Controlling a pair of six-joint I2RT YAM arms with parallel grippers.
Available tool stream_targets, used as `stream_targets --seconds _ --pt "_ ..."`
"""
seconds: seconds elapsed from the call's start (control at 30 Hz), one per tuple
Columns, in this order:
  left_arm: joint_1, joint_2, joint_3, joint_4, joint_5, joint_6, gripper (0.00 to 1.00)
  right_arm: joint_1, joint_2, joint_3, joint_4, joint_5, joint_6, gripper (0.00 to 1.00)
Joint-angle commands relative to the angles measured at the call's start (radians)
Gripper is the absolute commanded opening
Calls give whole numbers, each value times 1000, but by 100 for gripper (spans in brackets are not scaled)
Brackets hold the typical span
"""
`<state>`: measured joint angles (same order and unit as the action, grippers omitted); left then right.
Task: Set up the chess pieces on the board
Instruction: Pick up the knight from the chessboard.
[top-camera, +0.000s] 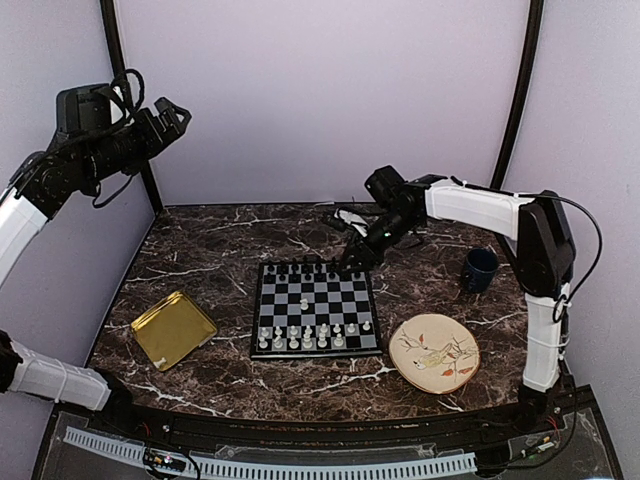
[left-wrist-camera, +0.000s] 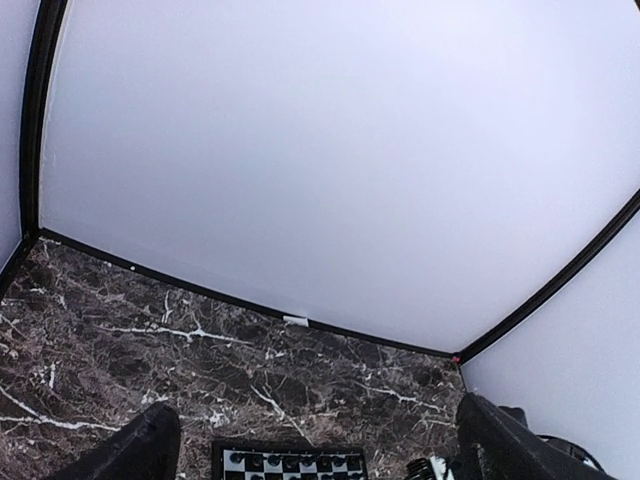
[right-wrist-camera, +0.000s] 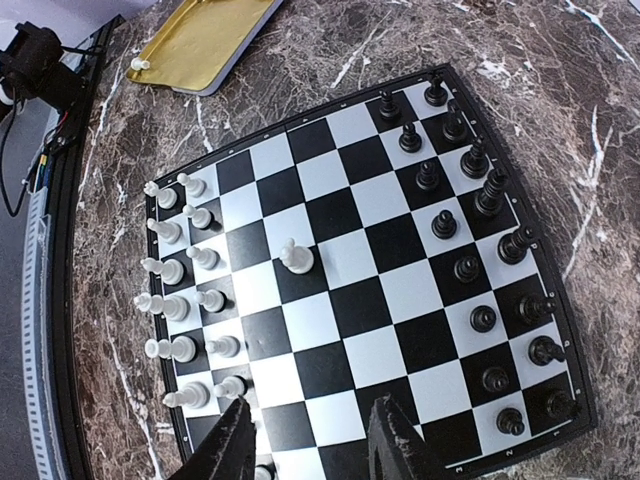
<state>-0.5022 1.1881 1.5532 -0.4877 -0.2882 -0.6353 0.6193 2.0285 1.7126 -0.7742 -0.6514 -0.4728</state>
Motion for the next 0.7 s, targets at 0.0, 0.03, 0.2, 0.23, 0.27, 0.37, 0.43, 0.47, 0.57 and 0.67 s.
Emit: stream_targets --seconds 0.0,0.03,0.2,0.23,0.27,0.37,0.43,0.47,0.57,0.67 --pt "-1 -9 -33 75 0 -5 99 43 53 68 -29 51 -10 40" --pt "-2 -6 -31 87 6 7 99 53 77 90 -37 62 -11 40" --pt "-1 3 -19 141 -27 85 99 85 166 198 -70 57 -14 39" --pt "-2 3 -16 146 -36 102 99 89 180 215 -72 52 -11 39" --pt "-1 3 -12 150 -46 119 99 94 193 232 -76 46 -10 39" --pt "-2 -4 -31 175 -92 160 99 109 221 268 -82 41 -9 39" --pt "-1 -3 -76 208 -138 178 99 117 231 279 -76 43 -12 39" --pt "-2 0 -101 217 -165 187 99 121 236 281 -71 48 -12 39" --pt "-1 -15 -233 309 -165 314 99 134 245 293 -78 58 -23 39" --pt "-1 -98 -457 547 -53 505 99 147 235 277 -65 81 -41 39"
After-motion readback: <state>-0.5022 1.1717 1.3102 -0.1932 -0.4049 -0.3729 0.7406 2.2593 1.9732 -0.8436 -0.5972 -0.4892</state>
